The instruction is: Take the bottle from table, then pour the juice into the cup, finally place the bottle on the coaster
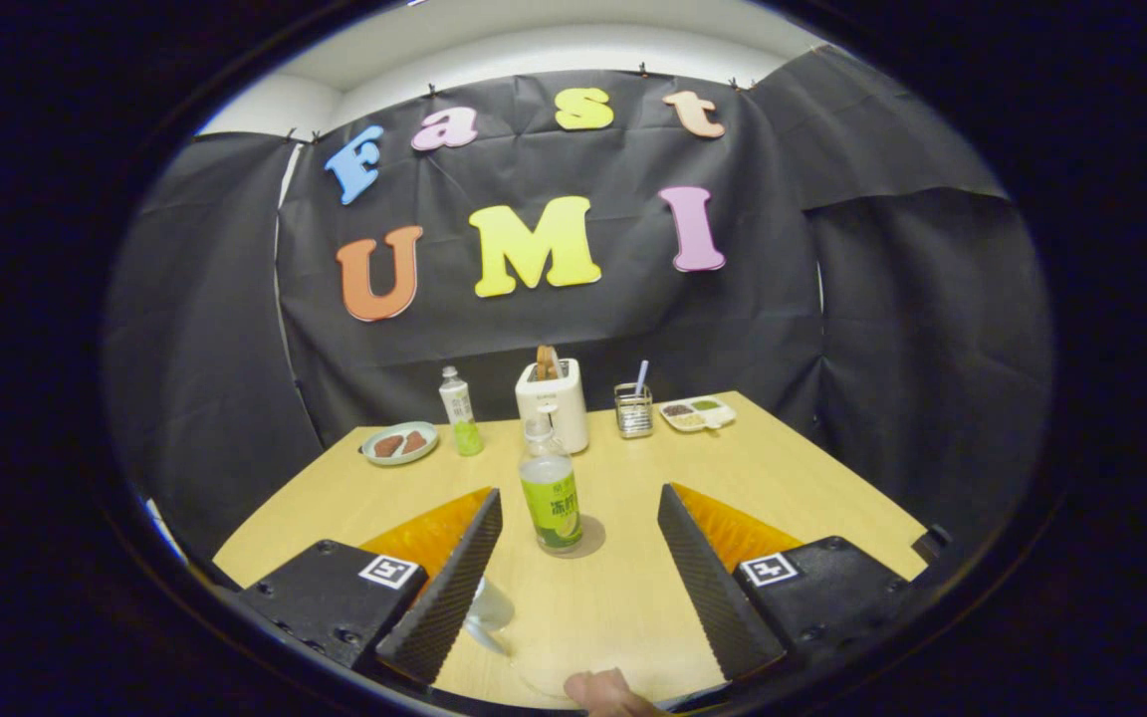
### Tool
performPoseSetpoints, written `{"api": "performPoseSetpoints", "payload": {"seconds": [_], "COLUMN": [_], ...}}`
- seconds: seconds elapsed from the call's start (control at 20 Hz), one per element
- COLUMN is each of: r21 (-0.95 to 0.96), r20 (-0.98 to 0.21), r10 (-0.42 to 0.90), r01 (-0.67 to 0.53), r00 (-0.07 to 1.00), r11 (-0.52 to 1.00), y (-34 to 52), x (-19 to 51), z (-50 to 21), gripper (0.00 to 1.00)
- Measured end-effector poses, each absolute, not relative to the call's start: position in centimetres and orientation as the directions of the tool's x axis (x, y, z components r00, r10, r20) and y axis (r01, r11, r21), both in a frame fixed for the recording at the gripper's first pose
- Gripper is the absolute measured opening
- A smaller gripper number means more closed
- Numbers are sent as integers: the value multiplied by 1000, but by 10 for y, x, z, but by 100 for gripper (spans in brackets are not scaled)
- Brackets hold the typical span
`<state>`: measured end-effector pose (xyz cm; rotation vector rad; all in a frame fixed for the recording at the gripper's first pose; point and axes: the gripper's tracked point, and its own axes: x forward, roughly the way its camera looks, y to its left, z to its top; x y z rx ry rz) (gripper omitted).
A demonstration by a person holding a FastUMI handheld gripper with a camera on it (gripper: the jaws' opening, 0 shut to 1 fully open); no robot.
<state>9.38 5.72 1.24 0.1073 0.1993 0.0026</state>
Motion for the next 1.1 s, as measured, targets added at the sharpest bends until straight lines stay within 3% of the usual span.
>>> {"api": "performPoseSetpoints", "payload": {"seconds": [0.75, 1.1], "r21": [126, 113], "r20": [-101, -21], "r10": [102, 31], "r01": [-89, -29], "r00": [990, 999], "r11": [988, 993], "y": [62, 33], "x": [-1, -18], "z": [21, 27], "gripper": [100, 100]}}
